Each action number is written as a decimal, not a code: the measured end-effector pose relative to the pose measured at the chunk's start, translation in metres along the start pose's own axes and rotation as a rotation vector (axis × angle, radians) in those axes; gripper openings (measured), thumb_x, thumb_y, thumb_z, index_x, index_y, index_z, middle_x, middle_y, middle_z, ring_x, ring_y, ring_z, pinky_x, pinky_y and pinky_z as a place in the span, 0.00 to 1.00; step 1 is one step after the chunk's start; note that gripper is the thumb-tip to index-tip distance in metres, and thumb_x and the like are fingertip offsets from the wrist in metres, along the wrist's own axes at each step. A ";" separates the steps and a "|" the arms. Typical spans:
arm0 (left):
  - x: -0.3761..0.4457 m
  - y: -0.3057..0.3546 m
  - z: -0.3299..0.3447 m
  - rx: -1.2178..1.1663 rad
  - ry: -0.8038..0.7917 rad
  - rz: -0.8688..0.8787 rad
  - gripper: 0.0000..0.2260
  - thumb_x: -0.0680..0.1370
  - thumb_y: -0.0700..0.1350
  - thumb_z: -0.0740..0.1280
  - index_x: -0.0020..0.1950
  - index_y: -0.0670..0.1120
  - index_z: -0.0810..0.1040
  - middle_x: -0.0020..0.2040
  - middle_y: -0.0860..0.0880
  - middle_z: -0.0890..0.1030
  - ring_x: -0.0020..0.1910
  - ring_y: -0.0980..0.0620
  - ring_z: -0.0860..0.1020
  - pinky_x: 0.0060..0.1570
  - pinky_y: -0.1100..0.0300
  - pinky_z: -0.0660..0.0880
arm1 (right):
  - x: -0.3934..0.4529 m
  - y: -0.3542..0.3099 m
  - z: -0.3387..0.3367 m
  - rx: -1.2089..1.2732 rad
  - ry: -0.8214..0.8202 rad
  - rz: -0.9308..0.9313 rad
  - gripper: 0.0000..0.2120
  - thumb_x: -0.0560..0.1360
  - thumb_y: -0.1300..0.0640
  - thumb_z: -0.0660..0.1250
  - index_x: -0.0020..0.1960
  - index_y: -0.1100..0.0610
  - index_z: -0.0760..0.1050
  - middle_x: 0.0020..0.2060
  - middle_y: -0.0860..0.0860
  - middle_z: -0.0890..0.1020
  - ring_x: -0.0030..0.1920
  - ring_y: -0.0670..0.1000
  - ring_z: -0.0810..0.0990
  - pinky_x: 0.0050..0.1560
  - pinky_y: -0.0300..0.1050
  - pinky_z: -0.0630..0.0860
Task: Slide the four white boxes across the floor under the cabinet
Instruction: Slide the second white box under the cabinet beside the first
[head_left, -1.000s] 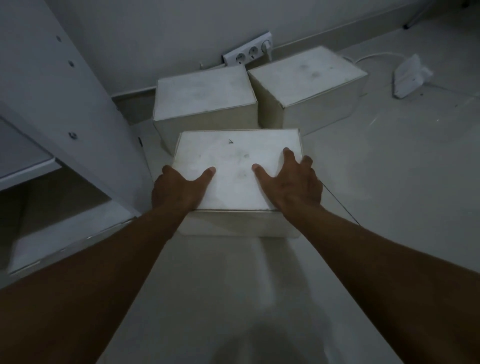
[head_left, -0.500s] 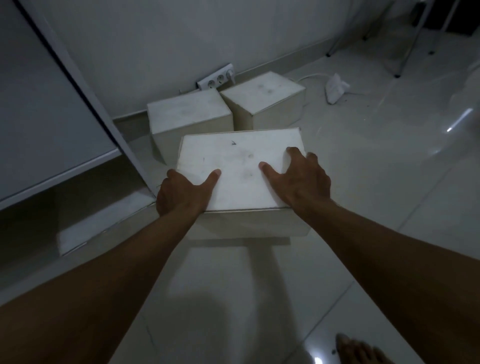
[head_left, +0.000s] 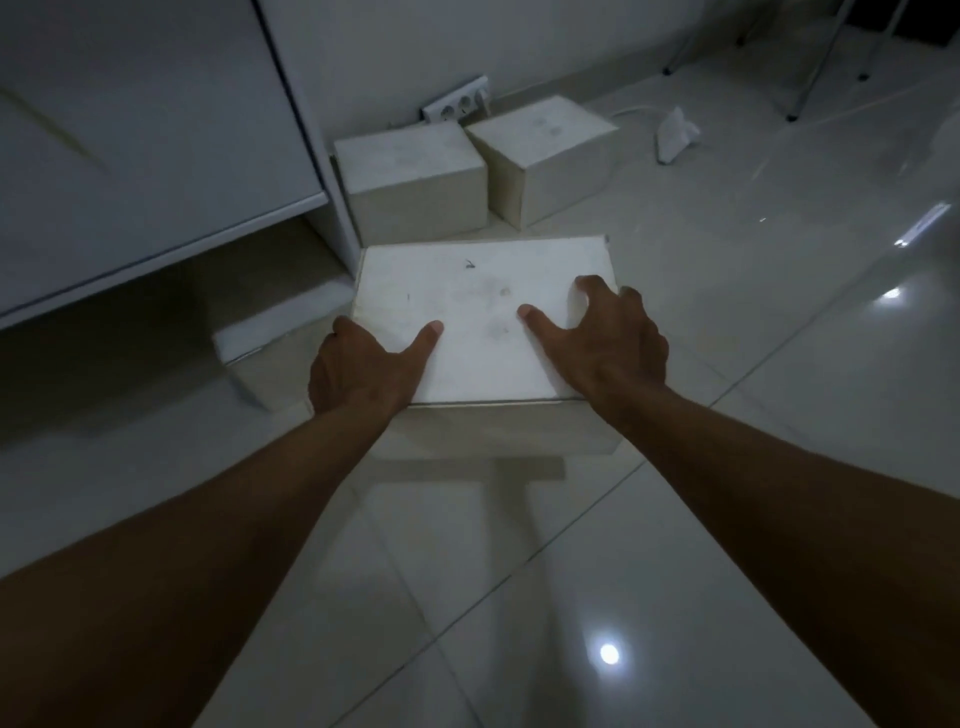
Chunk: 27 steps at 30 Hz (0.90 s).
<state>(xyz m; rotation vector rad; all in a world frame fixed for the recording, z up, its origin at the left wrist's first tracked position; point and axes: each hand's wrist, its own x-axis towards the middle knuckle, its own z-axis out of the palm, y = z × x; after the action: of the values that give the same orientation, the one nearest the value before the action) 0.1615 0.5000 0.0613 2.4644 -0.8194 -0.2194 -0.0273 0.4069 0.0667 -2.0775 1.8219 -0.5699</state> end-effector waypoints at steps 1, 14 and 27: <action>-0.006 -0.009 -0.012 0.006 0.029 -0.007 0.48 0.65 0.76 0.64 0.70 0.41 0.66 0.66 0.40 0.74 0.64 0.39 0.74 0.58 0.48 0.71 | -0.010 -0.007 0.000 0.020 -0.007 -0.020 0.38 0.68 0.24 0.60 0.70 0.46 0.67 0.61 0.56 0.73 0.59 0.60 0.76 0.55 0.53 0.72; -0.074 -0.145 -0.180 0.056 0.238 -0.207 0.48 0.65 0.77 0.62 0.70 0.41 0.67 0.67 0.41 0.74 0.64 0.39 0.73 0.58 0.50 0.71 | -0.135 -0.140 0.007 0.202 -0.197 -0.304 0.36 0.68 0.25 0.60 0.68 0.46 0.68 0.62 0.56 0.73 0.61 0.60 0.75 0.59 0.53 0.70; -0.089 -0.330 -0.187 0.010 0.290 -0.405 0.46 0.65 0.74 0.65 0.69 0.39 0.66 0.64 0.39 0.75 0.61 0.37 0.75 0.58 0.48 0.73 | -0.240 -0.214 0.130 0.107 -0.329 -0.453 0.38 0.68 0.23 0.60 0.70 0.44 0.67 0.64 0.56 0.72 0.62 0.61 0.75 0.60 0.55 0.72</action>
<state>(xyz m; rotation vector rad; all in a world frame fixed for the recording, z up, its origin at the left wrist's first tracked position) 0.3156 0.8573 0.0437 2.5688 -0.1974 0.0025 0.1956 0.6711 0.0366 -2.3524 1.1238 -0.3891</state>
